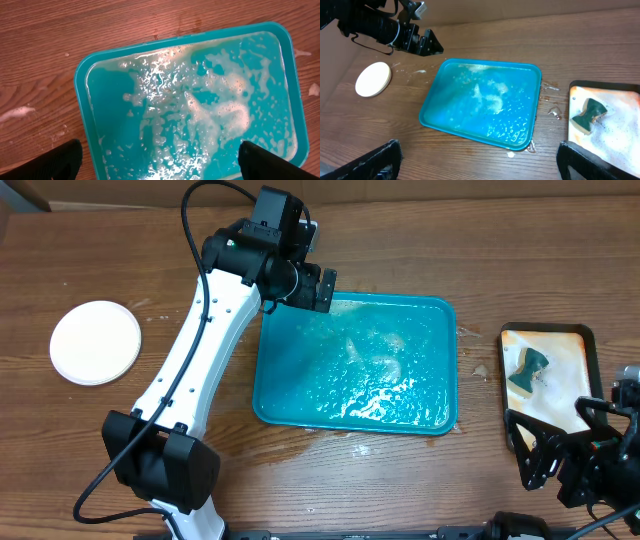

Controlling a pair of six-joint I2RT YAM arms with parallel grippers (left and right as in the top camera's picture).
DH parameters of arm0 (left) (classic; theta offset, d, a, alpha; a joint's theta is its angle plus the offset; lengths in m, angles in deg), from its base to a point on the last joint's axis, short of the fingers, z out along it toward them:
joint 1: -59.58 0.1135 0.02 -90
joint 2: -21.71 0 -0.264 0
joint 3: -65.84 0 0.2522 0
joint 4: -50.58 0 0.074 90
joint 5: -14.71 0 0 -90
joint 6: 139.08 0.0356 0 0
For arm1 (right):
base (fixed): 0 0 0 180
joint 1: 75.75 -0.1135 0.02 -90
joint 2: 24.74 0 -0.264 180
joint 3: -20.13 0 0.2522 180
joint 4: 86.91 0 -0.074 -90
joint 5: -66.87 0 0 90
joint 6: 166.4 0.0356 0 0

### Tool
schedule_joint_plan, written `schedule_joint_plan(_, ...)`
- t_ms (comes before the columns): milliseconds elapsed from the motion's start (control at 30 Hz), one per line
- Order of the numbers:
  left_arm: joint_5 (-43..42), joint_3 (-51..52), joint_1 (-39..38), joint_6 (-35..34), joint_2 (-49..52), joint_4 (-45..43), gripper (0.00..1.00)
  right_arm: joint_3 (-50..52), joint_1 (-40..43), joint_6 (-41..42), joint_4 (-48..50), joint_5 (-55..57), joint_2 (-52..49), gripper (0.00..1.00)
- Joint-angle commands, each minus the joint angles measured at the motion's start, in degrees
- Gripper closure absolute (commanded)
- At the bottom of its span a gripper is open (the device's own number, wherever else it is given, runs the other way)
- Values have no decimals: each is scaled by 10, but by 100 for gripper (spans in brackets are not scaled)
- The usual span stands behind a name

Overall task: Clean dirty plates on tray and stack at the side
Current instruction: 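Release the green sponge in the metal tray and lift the right gripper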

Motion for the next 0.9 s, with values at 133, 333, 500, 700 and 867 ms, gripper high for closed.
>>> schedule_joint_plan(133,6,-3,0,9,8,-2,0,-8,-3,2,1,-7,0,0)
schedule_joint_plan(333,6,-3,0,9,8,-2,0,3,-29,-2,58,9,56,0)
schedule_joint_plan(500,6,-3,0,9,8,-2,0,66,-50,-3,153,29,162,0)
schedule_joint_plan(700,6,-3,0,9,8,-2,0,195,-61,-2,235,58,300,0)
schedule_joint_plan(867,6,-3,0,9,8,-2,0,339,-70,-2,332,51,398,0)
